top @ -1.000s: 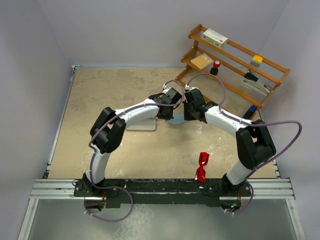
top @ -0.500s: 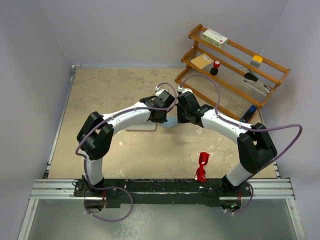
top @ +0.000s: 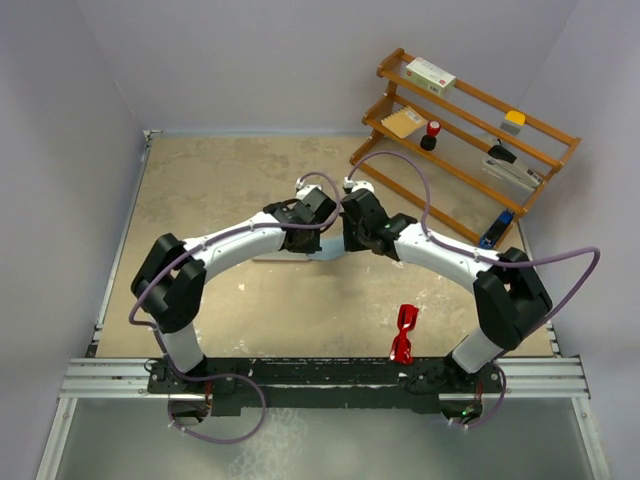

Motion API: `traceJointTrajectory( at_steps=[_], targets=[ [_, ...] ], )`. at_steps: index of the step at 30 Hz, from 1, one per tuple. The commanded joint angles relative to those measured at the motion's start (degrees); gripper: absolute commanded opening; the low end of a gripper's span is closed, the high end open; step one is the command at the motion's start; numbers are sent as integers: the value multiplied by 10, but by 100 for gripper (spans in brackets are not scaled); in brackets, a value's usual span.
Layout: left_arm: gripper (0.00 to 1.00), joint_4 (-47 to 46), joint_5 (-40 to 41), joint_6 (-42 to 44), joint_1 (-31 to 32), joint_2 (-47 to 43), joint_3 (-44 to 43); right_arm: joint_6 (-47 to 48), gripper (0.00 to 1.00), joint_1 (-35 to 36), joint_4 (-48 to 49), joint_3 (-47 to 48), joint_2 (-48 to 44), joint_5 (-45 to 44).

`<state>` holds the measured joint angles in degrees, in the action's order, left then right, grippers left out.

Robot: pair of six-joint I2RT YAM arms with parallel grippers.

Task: Organize the sunglasses
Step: Place the glasses cleaning cloth in the sunglasses case.

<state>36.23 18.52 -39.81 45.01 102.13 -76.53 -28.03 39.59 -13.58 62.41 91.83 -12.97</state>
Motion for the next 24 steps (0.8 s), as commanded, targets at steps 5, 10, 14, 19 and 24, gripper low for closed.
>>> traceJointTrajectory(
  at_steps=[5,10,14,19,24],
  targets=[
    [0,-22,38,10,4,-68,34,-24,0,57,-16,47,25,-28],
    [0,-24,36,16,-14,-82,55,-31,0,72,-13,61,46,-34],
    [0,-27,34,23,-29,-92,72,-34,0,84,-13,75,64,-36],
    [0,-29,29,34,-48,-103,91,-39,0,96,-11,90,83,-39],
    [0,-32,20,51,-73,-110,102,-46,0,109,-8,107,105,-42]
  ],
)
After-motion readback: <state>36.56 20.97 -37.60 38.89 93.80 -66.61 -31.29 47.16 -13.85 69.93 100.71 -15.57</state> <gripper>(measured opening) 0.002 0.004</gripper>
